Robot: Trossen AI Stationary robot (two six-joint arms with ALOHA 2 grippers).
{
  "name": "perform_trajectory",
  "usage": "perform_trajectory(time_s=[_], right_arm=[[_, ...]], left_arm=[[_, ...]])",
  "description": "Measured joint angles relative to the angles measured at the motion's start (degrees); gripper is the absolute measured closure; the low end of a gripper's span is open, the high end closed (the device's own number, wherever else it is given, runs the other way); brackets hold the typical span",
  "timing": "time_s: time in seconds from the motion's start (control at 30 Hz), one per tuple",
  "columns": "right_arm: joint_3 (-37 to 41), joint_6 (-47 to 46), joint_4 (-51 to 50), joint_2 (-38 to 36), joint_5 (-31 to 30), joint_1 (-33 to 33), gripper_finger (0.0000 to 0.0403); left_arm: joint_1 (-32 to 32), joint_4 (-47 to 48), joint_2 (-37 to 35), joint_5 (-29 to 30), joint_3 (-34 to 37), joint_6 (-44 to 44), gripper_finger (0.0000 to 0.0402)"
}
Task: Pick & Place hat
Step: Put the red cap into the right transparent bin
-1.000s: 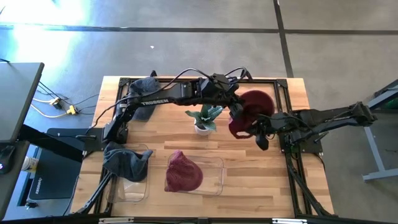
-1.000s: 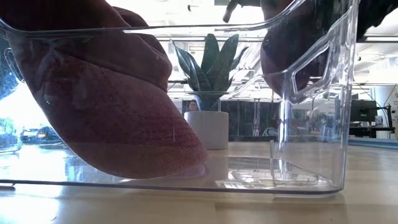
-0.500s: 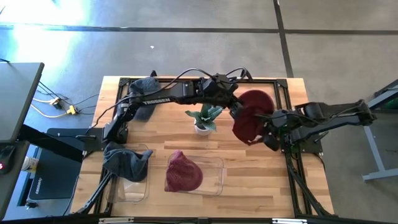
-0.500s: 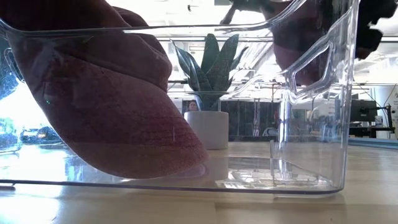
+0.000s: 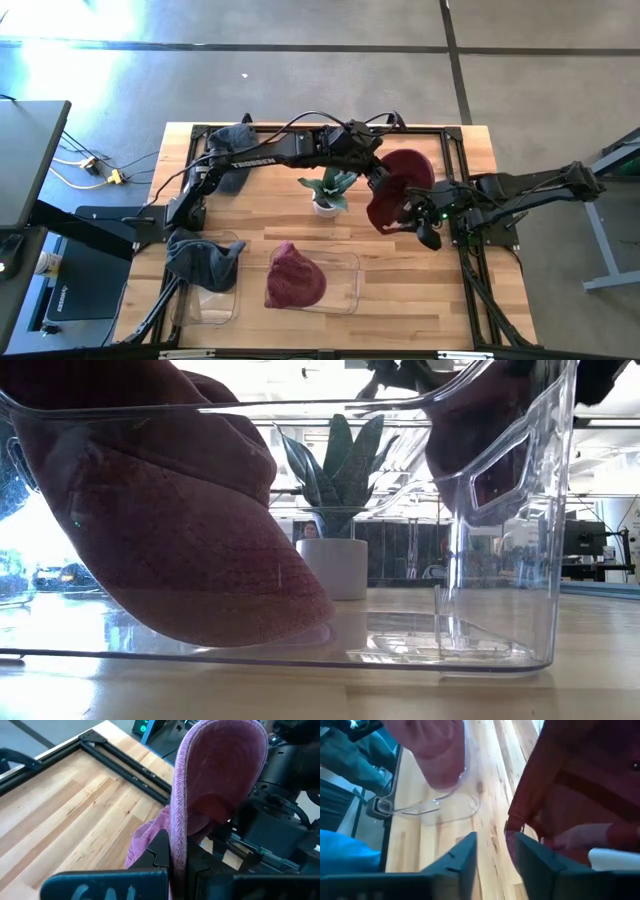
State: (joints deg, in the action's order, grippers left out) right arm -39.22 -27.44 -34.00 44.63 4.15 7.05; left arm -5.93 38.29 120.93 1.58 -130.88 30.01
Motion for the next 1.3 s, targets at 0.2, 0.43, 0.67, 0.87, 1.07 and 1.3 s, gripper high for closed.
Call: perform_trajectory(time_s=[0.2, 0.43, 0.67, 0.87, 1.07, 1.3], right_arm=[[3.28, 0.29, 7.02, 0.01, 2.09, 0.02, 0.0394], [3.6, -0.98, 8.78, -0.11, 1.81, 0.04, 0.0367], [3.51, -5.1, 5.32, -0.2, 0.34, 0.0, 0.0322], [3.49, -10.71, 0.29, -0.2, -5.23, -0.02, 0.0218], [3.45, -20.17, -9.75, -0.01, -16.32, -0.02, 0.0184], [5.53, -19.53, -7.96, 0.13, -26.78, -0.09, 0.0215]], left_arm=[[-0.03, -1.77, 3.32, 0.26, 0.03, -2.14, 0.0401], [-0.07, -7.22, 5.02, -2.1, 0.08, -7.5, 0.0401], [0.04, -8.3, 5.02, -1.44, 0.08, -12.79, 0.0401], [0.04, -7.65, 5.05, -1.39, 0.05, -11.9, 0.0401], [0.17, -1.2, 5.12, -0.26, -0.01, -4.41, 0.0401], [0.04, -0.88, 5.24, 2.86, 0.01, -1.28, 0.0402]])
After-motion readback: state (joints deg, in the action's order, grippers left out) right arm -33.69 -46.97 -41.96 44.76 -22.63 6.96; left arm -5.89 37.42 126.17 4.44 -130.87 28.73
